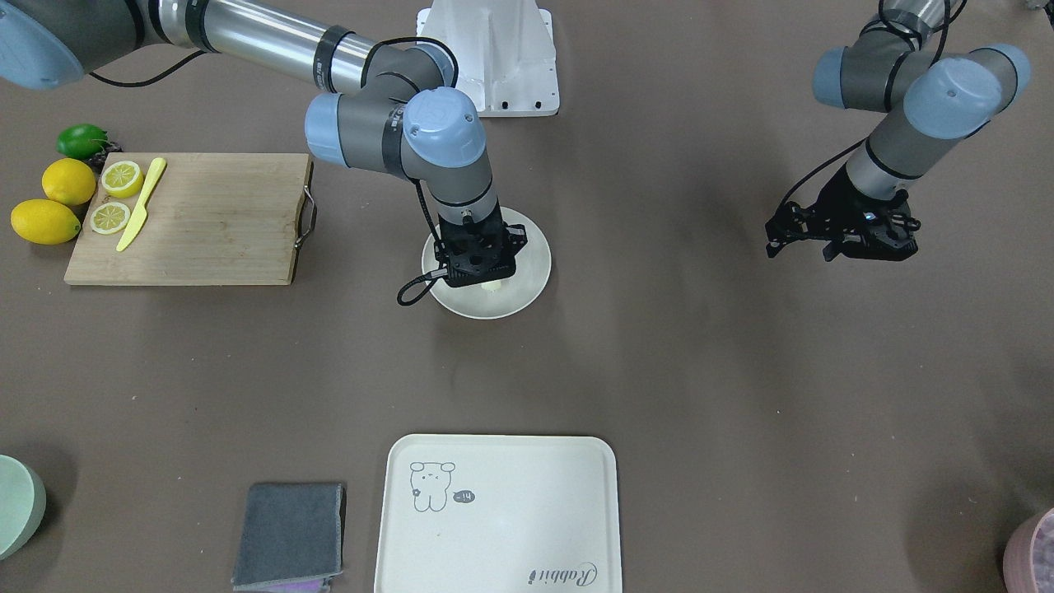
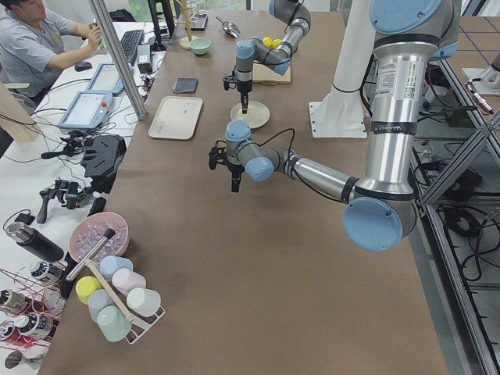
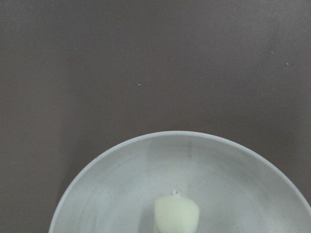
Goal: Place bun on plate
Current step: 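Lower the bun onto the white plate and open the right gripper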
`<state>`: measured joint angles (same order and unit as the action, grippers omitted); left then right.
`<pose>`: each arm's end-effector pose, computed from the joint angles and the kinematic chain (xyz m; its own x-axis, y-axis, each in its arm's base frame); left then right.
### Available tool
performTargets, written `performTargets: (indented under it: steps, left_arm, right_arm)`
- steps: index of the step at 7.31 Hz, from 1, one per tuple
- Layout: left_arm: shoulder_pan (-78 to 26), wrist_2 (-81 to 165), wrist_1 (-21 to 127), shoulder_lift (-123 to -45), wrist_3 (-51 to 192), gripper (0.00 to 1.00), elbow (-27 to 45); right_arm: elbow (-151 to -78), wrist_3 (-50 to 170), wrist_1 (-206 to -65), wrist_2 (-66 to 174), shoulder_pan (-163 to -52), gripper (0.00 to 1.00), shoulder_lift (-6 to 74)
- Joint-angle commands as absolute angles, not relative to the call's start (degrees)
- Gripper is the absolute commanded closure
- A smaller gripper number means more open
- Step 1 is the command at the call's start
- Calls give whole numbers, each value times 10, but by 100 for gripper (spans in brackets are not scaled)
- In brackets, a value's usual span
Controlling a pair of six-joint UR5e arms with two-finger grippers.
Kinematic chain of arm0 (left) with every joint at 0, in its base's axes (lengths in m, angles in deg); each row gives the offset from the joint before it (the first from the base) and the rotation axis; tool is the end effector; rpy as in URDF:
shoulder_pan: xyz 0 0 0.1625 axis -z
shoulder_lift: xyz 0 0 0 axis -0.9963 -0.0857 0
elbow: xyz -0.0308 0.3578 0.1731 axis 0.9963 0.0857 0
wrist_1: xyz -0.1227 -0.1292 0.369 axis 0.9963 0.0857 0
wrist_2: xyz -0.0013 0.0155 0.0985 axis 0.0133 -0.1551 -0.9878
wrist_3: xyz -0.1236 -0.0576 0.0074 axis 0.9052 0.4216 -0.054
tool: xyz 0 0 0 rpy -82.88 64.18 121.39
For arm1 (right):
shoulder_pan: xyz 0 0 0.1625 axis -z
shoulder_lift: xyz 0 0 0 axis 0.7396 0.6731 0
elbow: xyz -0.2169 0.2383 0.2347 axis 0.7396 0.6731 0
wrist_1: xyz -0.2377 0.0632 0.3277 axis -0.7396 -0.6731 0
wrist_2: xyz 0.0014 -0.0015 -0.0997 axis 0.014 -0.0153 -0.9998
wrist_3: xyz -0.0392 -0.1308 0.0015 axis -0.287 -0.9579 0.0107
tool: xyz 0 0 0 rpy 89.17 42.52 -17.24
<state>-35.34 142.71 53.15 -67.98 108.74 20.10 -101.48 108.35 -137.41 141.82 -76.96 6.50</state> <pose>0.3095 -0.4585 0.4728 0.6294 0.0466 -0.7757 0.0383 0.9951 0.0908 -0.6249 -0.4473 0.2070 0.6158 -0.1111 0.7800 0.0421 0.9932 0.1083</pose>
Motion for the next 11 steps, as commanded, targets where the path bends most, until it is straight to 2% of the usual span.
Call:
performTargets:
  steps: [1, 3, 7, 10, 11]
  left_arm:
    - [-353, 1427, 532, -680, 1092, 3, 205]
    - [-353, 1427, 531, -680, 1093, 3, 206]
    - [-353, 1427, 531, -680, 1093, 3, 206]
    - [-332, 1450, 526, -670, 1086, 3, 207]
    - [-303, 1464, 530, -654, 1080, 3, 212]
  right_arm:
    - [-1013, 1099, -1371, 1409, -761, 26, 65]
    - [-1013, 1102, -1371, 1392, -752, 3, 65]
    - [-1054, 1106, -1378, 1397, -766, 1, 81]
    - [-1227, 1059, -1439, 1482, -855, 1, 225]
    - [-1250, 970, -1441, 1515, -907, 1, 281]
